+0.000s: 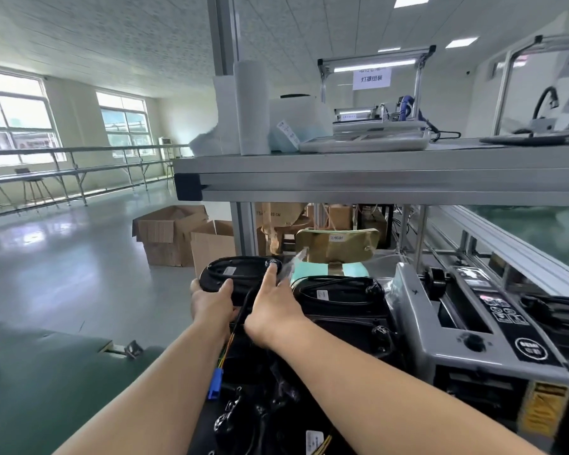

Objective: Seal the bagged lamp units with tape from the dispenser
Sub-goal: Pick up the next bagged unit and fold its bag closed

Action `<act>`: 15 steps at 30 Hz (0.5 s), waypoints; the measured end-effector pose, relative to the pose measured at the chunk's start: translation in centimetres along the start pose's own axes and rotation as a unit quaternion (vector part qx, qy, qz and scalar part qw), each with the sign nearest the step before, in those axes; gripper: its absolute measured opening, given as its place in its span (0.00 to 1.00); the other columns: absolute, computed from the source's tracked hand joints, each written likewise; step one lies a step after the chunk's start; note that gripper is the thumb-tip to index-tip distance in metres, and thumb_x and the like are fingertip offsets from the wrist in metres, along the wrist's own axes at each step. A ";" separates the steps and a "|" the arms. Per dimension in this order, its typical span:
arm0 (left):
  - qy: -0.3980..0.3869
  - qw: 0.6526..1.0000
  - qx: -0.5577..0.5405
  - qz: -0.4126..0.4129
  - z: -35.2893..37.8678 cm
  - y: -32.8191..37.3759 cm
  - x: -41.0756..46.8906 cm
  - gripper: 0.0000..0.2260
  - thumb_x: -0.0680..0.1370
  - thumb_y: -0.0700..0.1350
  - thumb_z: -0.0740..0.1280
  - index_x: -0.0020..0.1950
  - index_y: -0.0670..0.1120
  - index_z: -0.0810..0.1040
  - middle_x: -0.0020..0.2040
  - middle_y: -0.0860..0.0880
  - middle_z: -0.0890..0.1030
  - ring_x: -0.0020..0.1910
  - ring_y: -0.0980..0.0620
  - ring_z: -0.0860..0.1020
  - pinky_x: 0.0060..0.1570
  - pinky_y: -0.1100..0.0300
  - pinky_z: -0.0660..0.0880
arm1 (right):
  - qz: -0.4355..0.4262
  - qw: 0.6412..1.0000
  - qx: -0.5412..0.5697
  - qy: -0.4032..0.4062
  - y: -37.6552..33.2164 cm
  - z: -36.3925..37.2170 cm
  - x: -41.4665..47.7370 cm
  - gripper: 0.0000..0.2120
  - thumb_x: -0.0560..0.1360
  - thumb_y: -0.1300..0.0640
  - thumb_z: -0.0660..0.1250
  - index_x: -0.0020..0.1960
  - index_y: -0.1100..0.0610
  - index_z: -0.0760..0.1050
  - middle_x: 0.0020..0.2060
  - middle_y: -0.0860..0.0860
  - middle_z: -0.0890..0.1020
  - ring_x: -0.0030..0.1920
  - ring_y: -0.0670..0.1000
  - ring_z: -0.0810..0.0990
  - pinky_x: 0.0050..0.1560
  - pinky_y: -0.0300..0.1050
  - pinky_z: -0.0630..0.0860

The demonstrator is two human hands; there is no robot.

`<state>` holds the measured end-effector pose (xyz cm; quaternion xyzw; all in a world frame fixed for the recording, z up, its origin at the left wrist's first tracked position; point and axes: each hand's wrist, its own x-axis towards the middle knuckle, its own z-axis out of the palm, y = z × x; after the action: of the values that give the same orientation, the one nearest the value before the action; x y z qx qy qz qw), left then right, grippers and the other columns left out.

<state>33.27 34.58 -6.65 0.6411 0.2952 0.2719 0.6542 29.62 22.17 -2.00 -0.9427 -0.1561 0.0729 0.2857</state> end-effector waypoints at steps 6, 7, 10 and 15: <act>0.013 0.986 0.167 -0.026 0.7 -0.6 0.5 0.25 0.79 0.49 0.68 0.72 0.42 0.64 0.65 0.35 0.76 0.64 0.35 0.74 0.65 0.44 0.71 | -0.022 0.988 -0.152 -0.003 0.0 0.6 0.3 0.26 0.79 0.55 0.61 0.73 0.67 0.63 0.71 0.66 0.68 0.74 0.64 0.62 0.69 0.52 0.68; 0.015 0.980 0.196 -0.035 0.9 -0.3 0.7 0.26 0.80 0.49 0.67 0.73 0.41 0.63 0.67 0.35 0.75 0.66 0.35 0.72 0.66 0.44 0.70 | -0.026 0.986 -0.165 -0.005 0.0 0.6 0.5 0.25 0.79 0.55 0.61 0.73 0.66 0.65 0.70 0.65 0.70 0.73 0.64 0.63 0.68 0.52 0.69; 0.015 0.957 0.281 -0.068 1.3 0.5 0.8 0.25 0.80 0.49 0.64 0.73 0.39 0.62 0.69 0.36 0.70 0.66 0.35 0.72 0.63 0.48 0.69 | -0.022 0.982 -0.187 -0.020 0.0 0.6 0.9 0.24 0.79 0.56 0.63 0.73 0.64 0.66 0.70 0.67 0.69 0.71 0.63 0.68 0.67 0.52 0.72; 0.004 0.929 0.360 -0.088 1.3 1.0 1.1 0.24 0.79 0.49 0.65 0.71 0.38 0.67 0.68 0.37 0.70 0.64 0.39 0.70 0.57 0.52 0.69 | -0.012 0.976 -0.213 -0.046 -0.4 0.6 1.1 0.27 0.78 0.56 0.65 0.74 0.65 0.66 0.72 0.68 0.67 0.72 0.64 0.68 0.70 0.54 0.71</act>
<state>34.97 34.55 -5.65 0.8041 0.4306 0.0914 0.3996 30.39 23.12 -2.31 -0.9756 -0.1925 0.0774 0.0713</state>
